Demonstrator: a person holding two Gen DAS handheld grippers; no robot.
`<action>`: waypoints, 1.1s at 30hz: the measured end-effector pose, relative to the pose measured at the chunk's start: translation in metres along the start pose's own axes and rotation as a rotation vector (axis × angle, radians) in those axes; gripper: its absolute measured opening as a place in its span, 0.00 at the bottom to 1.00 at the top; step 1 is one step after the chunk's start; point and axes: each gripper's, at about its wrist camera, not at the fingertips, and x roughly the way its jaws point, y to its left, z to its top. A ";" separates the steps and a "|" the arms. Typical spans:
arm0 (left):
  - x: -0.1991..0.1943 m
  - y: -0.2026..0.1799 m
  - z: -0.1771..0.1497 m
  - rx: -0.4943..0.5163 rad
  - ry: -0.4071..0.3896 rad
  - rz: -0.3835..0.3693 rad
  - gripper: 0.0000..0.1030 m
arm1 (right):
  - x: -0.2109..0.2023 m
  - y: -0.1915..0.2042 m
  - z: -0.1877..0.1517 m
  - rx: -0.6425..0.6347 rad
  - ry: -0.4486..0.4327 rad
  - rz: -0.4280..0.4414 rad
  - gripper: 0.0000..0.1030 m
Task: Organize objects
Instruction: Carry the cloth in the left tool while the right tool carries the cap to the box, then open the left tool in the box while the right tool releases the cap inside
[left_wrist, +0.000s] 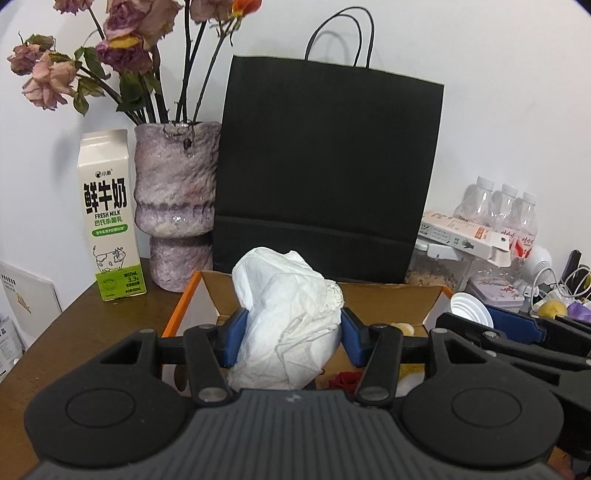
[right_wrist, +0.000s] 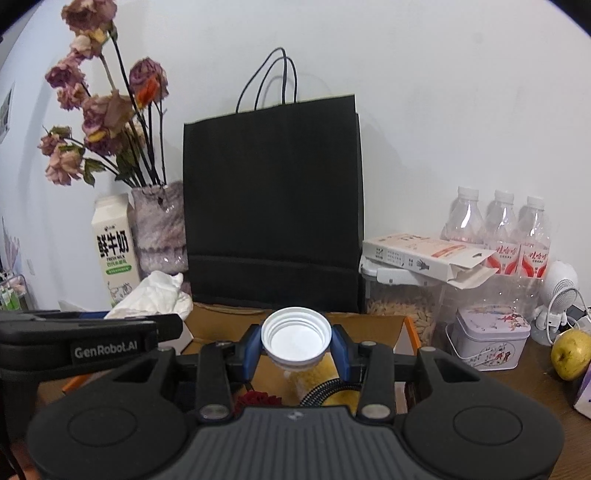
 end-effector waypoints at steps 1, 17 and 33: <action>0.002 0.000 0.000 0.000 0.002 0.001 0.53 | 0.002 0.000 -0.001 -0.002 0.006 -0.001 0.38; 0.010 0.008 0.000 -0.014 -0.037 0.068 1.00 | 0.016 0.000 -0.009 -0.023 0.064 -0.044 1.00; -0.015 0.005 -0.006 0.012 -0.068 0.062 1.00 | -0.004 0.005 -0.007 -0.035 0.048 -0.029 1.00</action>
